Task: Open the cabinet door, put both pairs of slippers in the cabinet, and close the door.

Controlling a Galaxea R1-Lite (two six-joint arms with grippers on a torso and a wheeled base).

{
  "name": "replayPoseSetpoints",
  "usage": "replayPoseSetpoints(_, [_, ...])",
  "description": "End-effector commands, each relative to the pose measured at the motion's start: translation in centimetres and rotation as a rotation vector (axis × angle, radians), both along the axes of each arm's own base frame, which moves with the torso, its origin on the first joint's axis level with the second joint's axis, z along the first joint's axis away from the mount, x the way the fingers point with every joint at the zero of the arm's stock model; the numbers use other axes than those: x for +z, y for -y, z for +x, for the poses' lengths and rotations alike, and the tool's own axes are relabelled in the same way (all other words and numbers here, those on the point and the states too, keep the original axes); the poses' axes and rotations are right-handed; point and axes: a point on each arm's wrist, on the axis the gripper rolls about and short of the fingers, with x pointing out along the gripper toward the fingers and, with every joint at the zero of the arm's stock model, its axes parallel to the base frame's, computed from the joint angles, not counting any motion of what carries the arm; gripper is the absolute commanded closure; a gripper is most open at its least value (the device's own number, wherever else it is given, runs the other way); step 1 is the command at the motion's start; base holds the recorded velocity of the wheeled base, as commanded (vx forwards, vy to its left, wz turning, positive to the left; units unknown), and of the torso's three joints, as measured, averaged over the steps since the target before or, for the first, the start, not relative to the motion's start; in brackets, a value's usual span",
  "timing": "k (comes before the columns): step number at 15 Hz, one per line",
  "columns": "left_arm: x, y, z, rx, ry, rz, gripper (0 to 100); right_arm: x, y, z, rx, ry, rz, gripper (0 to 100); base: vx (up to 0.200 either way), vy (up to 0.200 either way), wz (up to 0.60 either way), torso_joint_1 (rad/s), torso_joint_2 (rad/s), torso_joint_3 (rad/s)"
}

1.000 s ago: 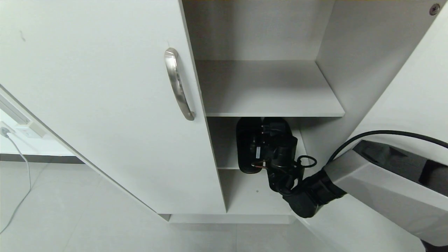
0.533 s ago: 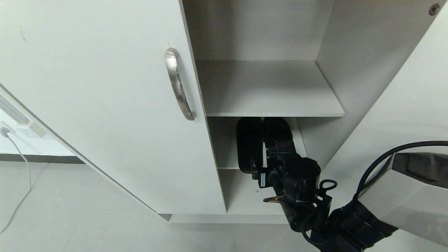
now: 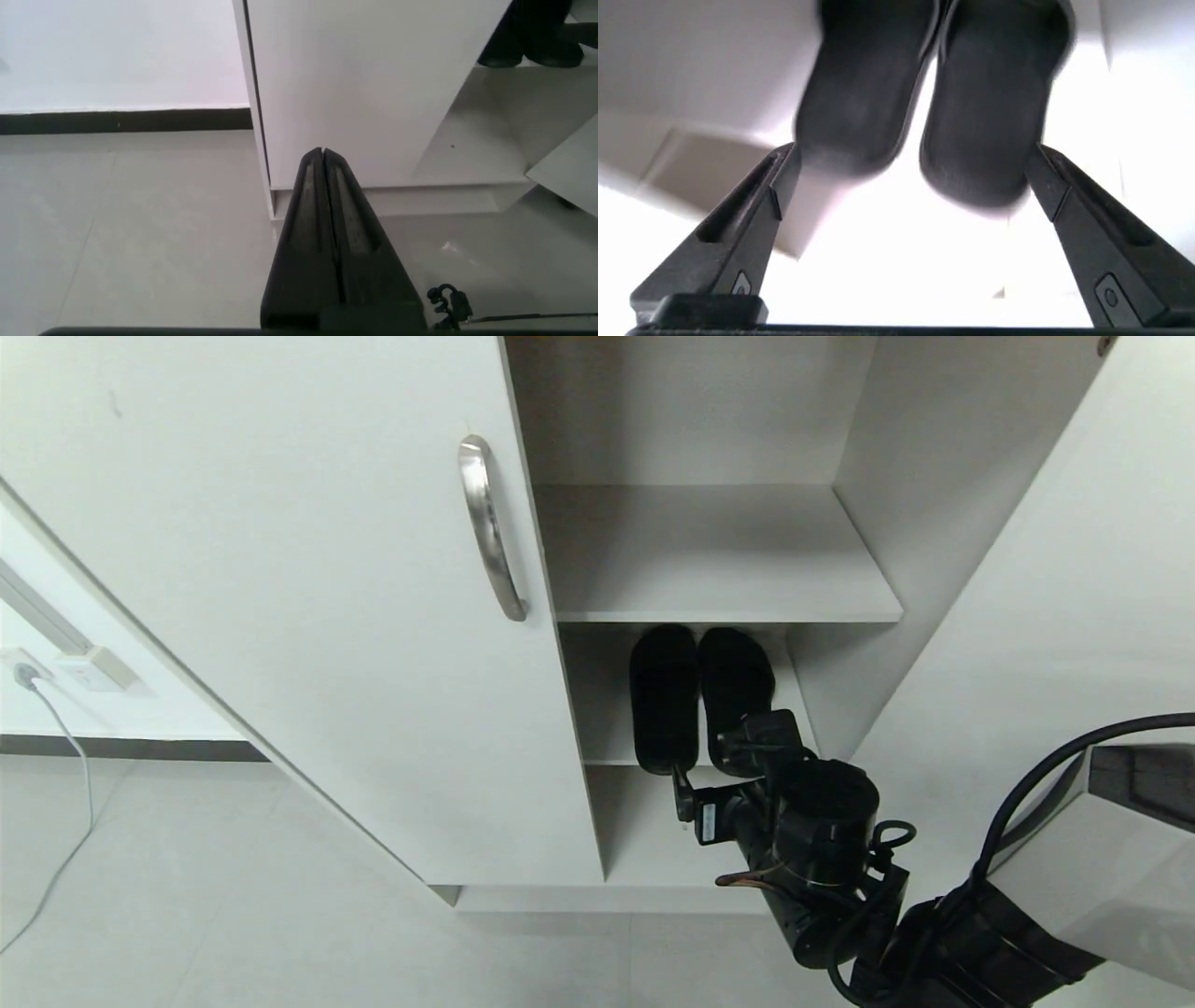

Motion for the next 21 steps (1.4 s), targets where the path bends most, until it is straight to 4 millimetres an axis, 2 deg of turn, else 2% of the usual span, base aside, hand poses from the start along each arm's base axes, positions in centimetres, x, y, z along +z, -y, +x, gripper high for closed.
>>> replayPoseSetpoints(1, [0.03,0.00,0.00,0.000,0.000,-0.002,100,0.01,0.06,0.04,-0.002,0.000,0.000,0,-0.200,0.000,0.00,-0.007,0.01,-0.002])
replayPoseSetpoints(21, [-0.01,0.00,0.01,0.000,-0.002,0.000,100,-0.24,0.17,-0.13,-0.002,-0.003,-0.003,0,0.000,0.000,0.00,0.000,0.00,0.000])
